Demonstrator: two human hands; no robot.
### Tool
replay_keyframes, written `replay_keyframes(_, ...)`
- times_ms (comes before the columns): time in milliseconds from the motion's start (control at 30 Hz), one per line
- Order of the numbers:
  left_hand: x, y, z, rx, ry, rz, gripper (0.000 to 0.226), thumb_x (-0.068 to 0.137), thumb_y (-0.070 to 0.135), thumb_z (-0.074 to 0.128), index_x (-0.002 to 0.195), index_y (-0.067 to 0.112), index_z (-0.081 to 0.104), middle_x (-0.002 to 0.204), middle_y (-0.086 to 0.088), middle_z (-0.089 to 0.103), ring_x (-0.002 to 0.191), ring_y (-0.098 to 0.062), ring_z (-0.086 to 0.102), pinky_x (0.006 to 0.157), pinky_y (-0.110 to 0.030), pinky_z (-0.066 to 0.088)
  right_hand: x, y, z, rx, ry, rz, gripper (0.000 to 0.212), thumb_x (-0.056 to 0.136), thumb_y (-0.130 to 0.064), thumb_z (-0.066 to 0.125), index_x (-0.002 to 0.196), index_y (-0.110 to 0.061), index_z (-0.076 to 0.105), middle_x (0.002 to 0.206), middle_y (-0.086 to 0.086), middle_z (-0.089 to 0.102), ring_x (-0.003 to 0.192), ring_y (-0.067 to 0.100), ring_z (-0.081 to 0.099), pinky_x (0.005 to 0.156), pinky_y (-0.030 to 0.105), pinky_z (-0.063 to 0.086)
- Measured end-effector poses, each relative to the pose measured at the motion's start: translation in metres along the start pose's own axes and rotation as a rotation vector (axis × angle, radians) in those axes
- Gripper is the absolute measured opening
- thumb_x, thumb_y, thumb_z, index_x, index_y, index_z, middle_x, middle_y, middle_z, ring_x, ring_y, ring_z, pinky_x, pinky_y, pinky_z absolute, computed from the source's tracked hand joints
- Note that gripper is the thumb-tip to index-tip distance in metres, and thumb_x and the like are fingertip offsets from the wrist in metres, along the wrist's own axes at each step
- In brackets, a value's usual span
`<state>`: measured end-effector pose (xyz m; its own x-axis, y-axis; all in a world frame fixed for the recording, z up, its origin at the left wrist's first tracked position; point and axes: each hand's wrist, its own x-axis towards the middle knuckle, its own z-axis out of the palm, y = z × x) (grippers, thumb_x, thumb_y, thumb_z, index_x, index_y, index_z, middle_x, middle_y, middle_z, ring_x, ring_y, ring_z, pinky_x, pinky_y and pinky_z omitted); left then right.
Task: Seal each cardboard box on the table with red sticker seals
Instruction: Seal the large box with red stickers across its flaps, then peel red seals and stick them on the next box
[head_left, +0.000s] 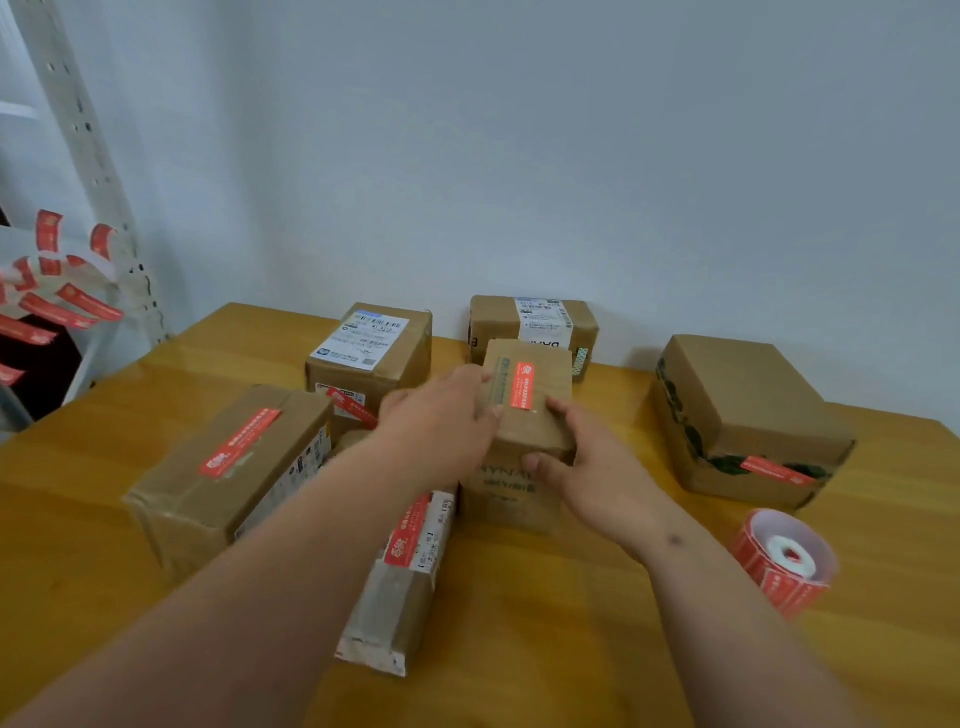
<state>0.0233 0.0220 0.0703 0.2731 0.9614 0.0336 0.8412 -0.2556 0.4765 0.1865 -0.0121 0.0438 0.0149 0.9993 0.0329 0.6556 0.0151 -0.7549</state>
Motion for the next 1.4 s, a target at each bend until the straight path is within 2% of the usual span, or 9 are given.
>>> replay_keyframes(100, 0.028, -0.023, -0.026, 0.097, 0.067, -0.093, 0.054, 0.092, 0.051, 0.048, 0.141, 0.033, 0.035, 0.142, 0.006, 0.044, 0.129, -0.021, 0.043, 0.108, -0.051, 0.027, 0.031, -0.001, 0.012, 0.001, 0.038, -0.038, 0.061, 0.092, -0.022, 0.062, 0.146, -0.028, 0.033, 0.138, -0.008, 0.046, 0.124, 0.010, 0.047, 0.102, 0.031, 0.045)
replay_keyframes(300, 0.083, -0.083, -0.047, 0.204, 0.080, -0.296, 0.083, 0.075, 0.058, 0.058, 0.146, 0.027, 0.028, 0.146, -0.006, 0.034, 0.132, -0.033, 0.034, 0.104, -0.057, 0.036, 0.067, -0.003, 0.034, -0.012, 0.057, -0.087, 0.059, 0.091, -0.026, 0.062, 0.144, -0.032, 0.036, 0.138, -0.011, 0.045, 0.125, 0.008, 0.046, 0.103, 0.040, 0.047)
replay_keyframes(400, 0.100, -0.104, -0.046, 0.262, 0.064, -0.382, 0.101, 0.064, 0.068, 0.062, 0.146, 0.023, 0.024, 0.145, -0.010, 0.031, 0.136, -0.037, 0.027, 0.108, -0.057, 0.029, 0.076, -0.007, 0.041, -0.008, 0.087, -0.108, 0.058, 0.092, -0.025, 0.060, 0.145, -0.031, 0.035, 0.143, -0.008, 0.040, 0.130, 0.011, 0.041, 0.107, 0.042, 0.043)
replay_keyframes(567, 0.107, -0.114, -0.032, 0.011, -0.001, -0.459, 0.108, 0.068, 0.071, 0.067, 0.150, 0.019, 0.022, 0.150, -0.012, 0.024, 0.132, -0.036, 0.035, 0.107, -0.049, 0.038, 0.083, -0.014, 0.057, -0.030, 0.142, -0.113, 0.056, 0.095, -0.027, 0.056, 0.146, -0.026, 0.033, 0.150, -0.003, 0.032, 0.136, 0.014, 0.035, 0.112, 0.038, 0.036)
replay_keyframes(667, 0.107, -0.116, -0.028, -0.015, -0.005, -0.436, 0.104, 0.071, 0.065, 0.069, 0.150, 0.016, 0.022, 0.152, -0.008, 0.016, 0.129, -0.035, 0.037, 0.104, -0.046, 0.041, 0.080, -0.011, 0.061, -0.032, 0.157, -0.114, 0.056, 0.097, -0.028, 0.053, 0.148, -0.027, 0.030, 0.152, -0.004, 0.029, 0.138, 0.014, 0.031, 0.111, 0.031, 0.033)
replay_keyframes(800, 0.103, -0.117, -0.026, 0.047, -0.050, -0.418, 0.118, 0.059, 0.070, 0.072, 0.150, 0.016, 0.020, 0.153, -0.003, 0.011, 0.132, -0.035, 0.032, 0.105, -0.051, 0.040, 0.079, -0.008, 0.062, -0.009, 0.169, -0.086, 0.054, 0.098, -0.029, 0.050, 0.148, -0.030, 0.030, 0.152, -0.001, 0.031, 0.138, 0.016, 0.033, 0.111, 0.036, 0.037)
replay_keyframes(1100, 0.083, -0.087, -0.046, 0.038, 0.290, -0.343, 0.093, 0.067, 0.064, 0.060, 0.137, 0.007, 0.036, 0.136, -0.005, 0.025, 0.115, -0.033, 0.038, 0.086, -0.039, 0.045, 0.060, -0.012, 0.056, -0.061, 0.159, -0.051, 0.071, 0.096, -0.031, 0.055, 0.152, -0.032, 0.012, 0.160, -0.008, 0.010, 0.147, 0.015, 0.013, 0.118, 0.040, 0.024)
replay_keyframes(1267, 0.056, -0.043, -0.087, -0.070, 0.540, -0.168, 0.094, 0.070, 0.056, 0.066, 0.144, 0.013, 0.029, 0.143, 0.001, 0.019, 0.124, -0.033, 0.027, 0.086, -0.036, 0.034, 0.031, -0.021, 0.042, 0.025, 0.246, -0.092, 0.058, 0.093, -0.030, 0.059, 0.145, -0.032, 0.032, 0.148, -0.013, 0.031, 0.133, 0.002, 0.028, 0.112, 0.032, 0.032)
replay_keyframes(1400, 0.008, -0.002, -0.083, -0.102, 0.517, 0.032, 0.110, 0.067, 0.057, 0.070, 0.152, 0.016, 0.016, 0.148, 0.009, 0.011, 0.132, -0.027, 0.020, 0.100, -0.034, 0.030, -0.002, -0.033, 0.023, 0.182, 0.291, -0.058, 0.043, 0.096, -0.041, 0.051, 0.137, -0.032, 0.042, 0.137, -0.014, 0.044, 0.119, 0.002, 0.045, 0.092, 0.025, 0.044)
